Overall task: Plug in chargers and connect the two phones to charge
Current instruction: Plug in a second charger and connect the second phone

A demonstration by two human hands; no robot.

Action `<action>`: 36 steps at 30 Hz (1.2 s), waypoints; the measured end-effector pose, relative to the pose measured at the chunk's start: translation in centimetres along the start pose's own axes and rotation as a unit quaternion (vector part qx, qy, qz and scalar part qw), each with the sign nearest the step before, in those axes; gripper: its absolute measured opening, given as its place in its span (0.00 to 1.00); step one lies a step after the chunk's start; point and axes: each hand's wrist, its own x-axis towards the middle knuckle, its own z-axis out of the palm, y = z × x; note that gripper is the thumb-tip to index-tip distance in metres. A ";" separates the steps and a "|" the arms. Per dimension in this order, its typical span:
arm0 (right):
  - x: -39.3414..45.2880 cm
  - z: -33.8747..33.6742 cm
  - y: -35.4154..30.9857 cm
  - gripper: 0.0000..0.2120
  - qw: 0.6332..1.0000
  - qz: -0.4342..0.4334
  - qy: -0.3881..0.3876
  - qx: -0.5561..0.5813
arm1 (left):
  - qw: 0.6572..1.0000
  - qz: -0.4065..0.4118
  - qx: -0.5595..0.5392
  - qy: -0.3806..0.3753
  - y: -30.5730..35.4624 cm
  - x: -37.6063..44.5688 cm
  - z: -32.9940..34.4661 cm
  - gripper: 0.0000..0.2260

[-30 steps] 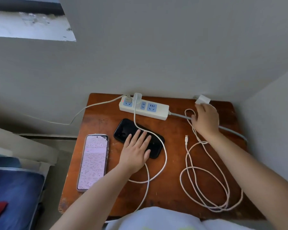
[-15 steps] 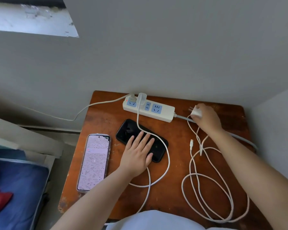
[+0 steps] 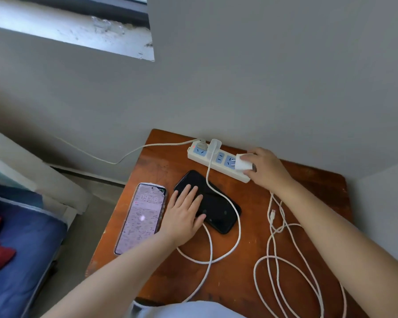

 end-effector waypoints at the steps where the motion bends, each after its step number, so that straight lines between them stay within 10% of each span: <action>1: 0.6 -0.1 -0.3 0.20 1.000 -0.010 -0.012 -0.022 | 1.000 -0.017 0.006 -0.007 -0.1 -0.4 0.3 0.25; 22: 5.4 -1.4 -2.6 0.15 0.859 -0.238 -0.163 -0.424 | 0.999 -0.030 -0.020 -0.015 -0.4 -1.6 1.4 0.28; 36: 4.9 -2.9 -2.8 0.21 0.947 -0.121 -0.137 -0.263 | 0.999 -0.033 -0.019 -0.016 -0.4 -1.6 1.3 0.28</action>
